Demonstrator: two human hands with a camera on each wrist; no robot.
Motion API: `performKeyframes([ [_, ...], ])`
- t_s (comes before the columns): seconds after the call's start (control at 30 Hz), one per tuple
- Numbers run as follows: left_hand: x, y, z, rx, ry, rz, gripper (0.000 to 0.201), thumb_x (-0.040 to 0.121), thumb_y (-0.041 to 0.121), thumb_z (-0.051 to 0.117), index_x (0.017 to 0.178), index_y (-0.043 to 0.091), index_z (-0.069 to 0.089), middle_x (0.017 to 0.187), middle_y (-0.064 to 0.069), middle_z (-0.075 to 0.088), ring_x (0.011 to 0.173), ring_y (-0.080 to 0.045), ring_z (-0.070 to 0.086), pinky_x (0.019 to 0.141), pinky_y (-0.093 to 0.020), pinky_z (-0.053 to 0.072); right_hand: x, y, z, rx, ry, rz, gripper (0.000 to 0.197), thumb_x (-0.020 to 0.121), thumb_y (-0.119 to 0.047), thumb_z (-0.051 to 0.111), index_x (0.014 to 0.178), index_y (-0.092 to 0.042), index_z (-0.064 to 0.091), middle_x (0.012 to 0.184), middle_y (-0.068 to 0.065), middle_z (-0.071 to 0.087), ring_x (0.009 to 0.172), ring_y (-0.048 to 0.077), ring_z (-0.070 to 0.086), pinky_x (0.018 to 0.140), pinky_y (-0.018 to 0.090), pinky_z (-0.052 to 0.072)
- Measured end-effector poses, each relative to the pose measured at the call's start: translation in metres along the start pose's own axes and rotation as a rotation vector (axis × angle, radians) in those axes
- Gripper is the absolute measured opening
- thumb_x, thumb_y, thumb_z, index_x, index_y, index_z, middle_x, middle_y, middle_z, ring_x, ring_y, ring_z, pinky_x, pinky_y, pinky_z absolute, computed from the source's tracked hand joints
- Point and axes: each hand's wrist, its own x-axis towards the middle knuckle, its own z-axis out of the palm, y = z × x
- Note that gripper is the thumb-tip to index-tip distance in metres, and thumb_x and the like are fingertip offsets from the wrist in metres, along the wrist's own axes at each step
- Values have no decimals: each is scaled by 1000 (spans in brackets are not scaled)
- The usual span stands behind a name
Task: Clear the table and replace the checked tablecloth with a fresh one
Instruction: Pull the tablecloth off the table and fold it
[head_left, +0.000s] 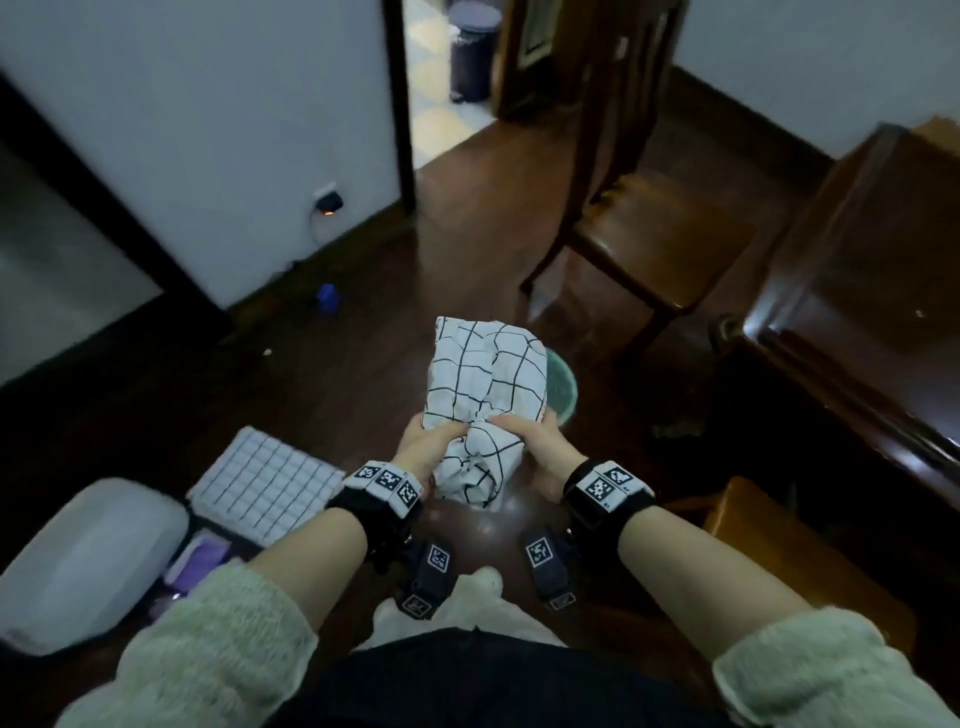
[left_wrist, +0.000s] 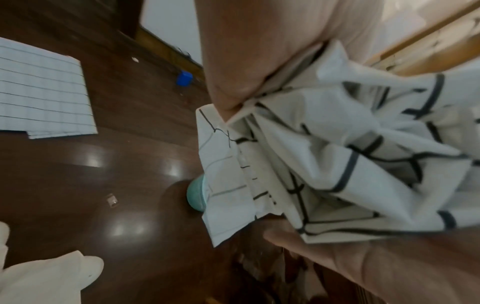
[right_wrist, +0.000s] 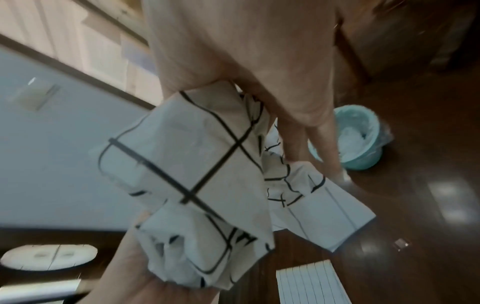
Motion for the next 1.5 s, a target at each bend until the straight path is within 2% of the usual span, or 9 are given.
performKeyframes([
  [0.1,-11,0,-56,-132,129,7,57,65,17,83,114,17,55,109,-12,68,97,-28,67,91,-48,53,-2,11,61,-115,-123,46,80,69,-10,83,131,-25,34,118,11,64,94,32,68,68,50,58],
  [0.27,-37,-13,-142,-200,240,-31,97,48,39,87,131,9,46,115,-14,66,101,-30,66,91,-48,53,-9,44,143,-288,-235,64,78,70,-3,78,130,-22,32,116,9,61,100,30,65,83,52,56],
  [0.4,-59,-30,-196,-296,307,-92,85,74,33,79,140,13,29,131,-17,53,112,-35,57,96,-48,49,-15,71,194,-451,-296,79,76,75,3,69,136,-22,31,120,10,60,103,32,63,86,54,54],
  [0.63,-68,-67,-275,-208,572,-43,135,31,53,86,146,18,23,143,-9,45,127,-28,47,105,-47,42,-25,97,271,-745,-478,7,81,77,11,57,145,-21,27,122,5,56,113,30,57,94,50,51],
  [0.83,-81,-68,-311,-103,686,-32,112,57,11,87,149,16,23,152,-8,28,138,-28,30,112,-43,33,-15,108,324,-1038,-572,-3,78,80,10,48,147,-23,27,130,11,53,112,32,55,92,51,51],
  [1.03,-97,-89,-364,-417,723,-19,84,78,18,77,147,20,29,149,-8,35,134,-29,37,110,-45,33,-27,132,377,-1292,-679,25,73,84,12,45,149,-15,26,138,17,46,103,33,56,88,47,53],
  [1.17,-120,-96,-414,-506,804,-12,77,84,25,72,147,16,29,150,-9,34,136,-26,36,106,-37,32,-47,165,421,-1380,-820,14,77,82,15,42,149,-20,23,139,15,44,96,32,57,62,35,54],
  [1.3,-142,-111,-483,-483,835,-85,100,72,51,76,150,19,21,151,-10,33,136,-28,37,104,-35,35,-63,207,474,-1484,-962,-20,78,80,15,47,147,-20,28,131,13,51,81,20,55,39,17,45],
  [1.5,-154,-136,-581,-485,721,-178,105,69,62,72,151,27,15,153,-7,29,134,-33,36,97,-45,38,-83,287,542,-1726,-1120,-77,74,82,0,63,146,-25,34,146,7,42,126,29,48,86,34,54],
])
